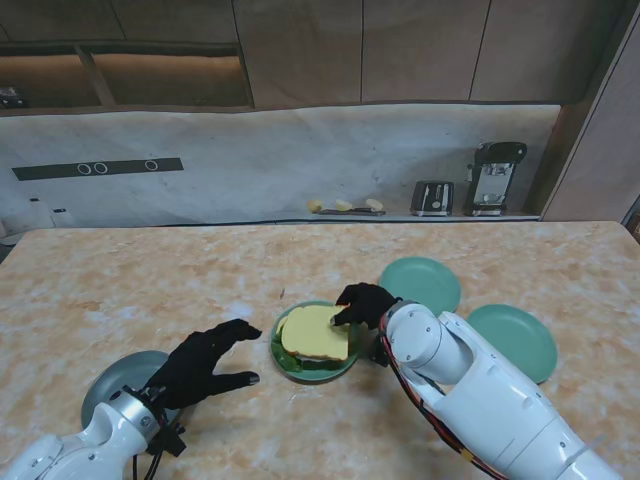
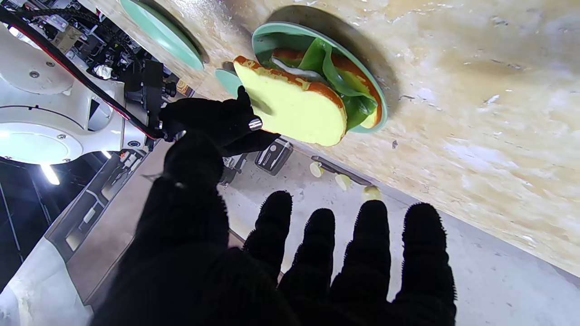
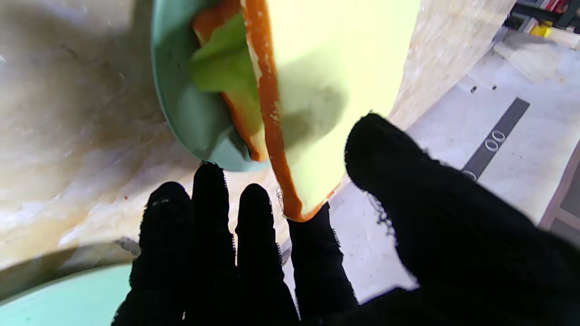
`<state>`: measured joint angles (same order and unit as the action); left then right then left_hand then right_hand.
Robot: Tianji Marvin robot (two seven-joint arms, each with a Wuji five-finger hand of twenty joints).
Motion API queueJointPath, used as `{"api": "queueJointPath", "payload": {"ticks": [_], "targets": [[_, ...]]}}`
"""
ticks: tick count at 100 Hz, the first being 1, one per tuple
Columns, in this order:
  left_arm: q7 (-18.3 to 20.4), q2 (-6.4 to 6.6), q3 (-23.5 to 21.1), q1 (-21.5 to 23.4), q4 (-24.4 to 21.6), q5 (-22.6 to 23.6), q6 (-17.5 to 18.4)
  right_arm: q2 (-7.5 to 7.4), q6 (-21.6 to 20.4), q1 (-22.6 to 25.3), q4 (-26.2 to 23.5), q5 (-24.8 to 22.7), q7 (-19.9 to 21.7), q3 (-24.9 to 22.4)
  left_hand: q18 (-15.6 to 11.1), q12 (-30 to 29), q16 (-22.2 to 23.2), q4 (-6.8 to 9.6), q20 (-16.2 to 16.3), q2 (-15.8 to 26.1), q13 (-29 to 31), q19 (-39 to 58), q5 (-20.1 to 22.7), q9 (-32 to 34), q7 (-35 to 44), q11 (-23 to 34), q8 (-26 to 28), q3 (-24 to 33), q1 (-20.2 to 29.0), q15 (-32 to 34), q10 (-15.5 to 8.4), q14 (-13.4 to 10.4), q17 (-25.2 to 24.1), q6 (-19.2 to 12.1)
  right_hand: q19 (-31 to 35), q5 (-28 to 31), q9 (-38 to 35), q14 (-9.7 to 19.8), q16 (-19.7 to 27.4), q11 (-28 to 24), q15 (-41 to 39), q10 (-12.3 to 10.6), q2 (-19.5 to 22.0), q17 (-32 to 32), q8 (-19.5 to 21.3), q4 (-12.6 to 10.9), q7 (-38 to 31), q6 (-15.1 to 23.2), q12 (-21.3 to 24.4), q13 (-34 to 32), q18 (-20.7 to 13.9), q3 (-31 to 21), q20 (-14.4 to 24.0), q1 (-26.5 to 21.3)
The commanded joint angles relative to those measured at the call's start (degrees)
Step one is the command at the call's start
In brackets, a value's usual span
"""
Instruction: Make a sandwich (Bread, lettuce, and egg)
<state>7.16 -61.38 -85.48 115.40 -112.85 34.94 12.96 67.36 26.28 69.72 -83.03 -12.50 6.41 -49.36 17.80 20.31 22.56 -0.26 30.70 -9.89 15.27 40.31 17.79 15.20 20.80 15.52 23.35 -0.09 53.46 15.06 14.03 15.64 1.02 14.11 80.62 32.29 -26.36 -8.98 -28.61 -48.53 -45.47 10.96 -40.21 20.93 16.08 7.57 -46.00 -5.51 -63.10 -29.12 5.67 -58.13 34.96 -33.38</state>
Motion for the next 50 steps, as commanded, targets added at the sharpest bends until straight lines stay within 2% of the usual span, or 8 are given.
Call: {"api": "queueJointPath", "payload": {"ticks": [1,11,19,32,42,50], "targets": [[0.64,-0.18,0.12,0.22,-0.02,0.01,-0.27,-0.36,1.21,-0.13,-0.38,-0.19,2.03,0.52,-0.46,0.38,-0.34,-0.55,1.45,2.35,-1.33,0.79,0.97,-1.44,0.31,0.26,-0.09,-0.65,0.44,-0.06,-0.47,-1.24,-0.52,-0.74,-1.99,0.02,1.63,-0.17,1.85,0.82,2.06,-1.10,0.58,-1.81,0.63,-1.05,0.82,1.42,39.59,0.86,-1.15,1.29,0.37,1.73],[0.74,-0.16,0.08,0.22,0.01,-0.02,-0.25,-0.78,0.69,-0.51,-0.12,-1.30,2.98,1.02,-0.46,0.36,-0.34,-0.56,1.45,2.32,-1.22,0.81,1.36,-1.44,0.39,0.21,-0.08,-0.65,0.42,-0.03,-0.58,-1.19,-0.48,-0.62,-9.36,-3.01,3.50,0.53,3.99,3.19,6.70,-1.36,0.21,-7.20,-0.23,-1.13,3.18,1.56,40.92,4.78,0.01,2.83,-2.37,2.45],[0.81,-0.15,0.10,0.12,0.09,-0.06,-0.33,-1.18,-0.14,-0.97,0.17,-2.74,3.79,1.65,-0.46,0.36,-0.35,-0.57,1.44,2.37,-1.24,0.80,1.39,-1.48,0.29,0.20,-0.14,-0.68,0.34,-0.06,-0.70,-1.21,-0.47,-0.64,-13.19,-6.54,8.62,1.73,5.22,4.89,9.52,-1.58,0.49,-10.48,-1.23,-1.26,5.40,0.71,41.68,9.21,-1.21,3.75,-3.79,2.86],[0.90,-0.12,0.15,-0.03,0.18,0.15,-0.46,-1.74,-2.87,-1.75,1.13,-5.40,4.58,2.49,-0.40,0.35,-0.35,-0.57,1.44,2.41,-1.23,0.79,1.34,-1.49,0.24,0.16,-0.15,-0.68,0.32,-0.06,-0.67,-1.25,-0.43,-0.81,-22.10,-17.94,16.47,3.50,7.74,7.18,14.18,-2.47,2.30,-17.30,-2.95,-1.65,7.72,2.07,43.40,16.04,-2.26,5.70,-7.79,4.19],[0.94,-0.11,0.20,-0.11,0.22,0.23,-0.50,-1.76,-4.62,-2.00,1.84,-6.01,4.30,2.46,-0.42,0.35,-0.34,-0.56,1.44,2.41,-1.20,0.79,1.30,-1.44,0.23,0.16,-0.15,-0.66,0.35,-0.06,-0.67,-1.30,-0.45,-0.86,-25.90,-24.21,16.73,4.23,9.07,11.65,16.30,-2.84,3.30,-18.91,-4.27,-1.77,7.43,3.88,45.73,17.68,-2.36,7.08,-9.54,4.71],[1.05,-0.09,0.22,-0.16,0.22,0.25,-0.66,-1.83,-6.31,-2.01,2.19,-6.56,4.10,2.24,-0.40,0.36,-0.34,-0.57,1.44,2.39,-1.18,0.78,1.25,-1.59,0.24,0.15,-0.14,-0.67,0.34,-0.05,-0.81,-1.26,-0.44,-0.86,-27.55,-25.90,16.59,4.65,9.60,14.46,17.19,-3.18,3.99,-19.58,-4.80,-1.86,6.79,4.67,46.88,18.30,-2.38,7.98,-10.14,5.28]]}}
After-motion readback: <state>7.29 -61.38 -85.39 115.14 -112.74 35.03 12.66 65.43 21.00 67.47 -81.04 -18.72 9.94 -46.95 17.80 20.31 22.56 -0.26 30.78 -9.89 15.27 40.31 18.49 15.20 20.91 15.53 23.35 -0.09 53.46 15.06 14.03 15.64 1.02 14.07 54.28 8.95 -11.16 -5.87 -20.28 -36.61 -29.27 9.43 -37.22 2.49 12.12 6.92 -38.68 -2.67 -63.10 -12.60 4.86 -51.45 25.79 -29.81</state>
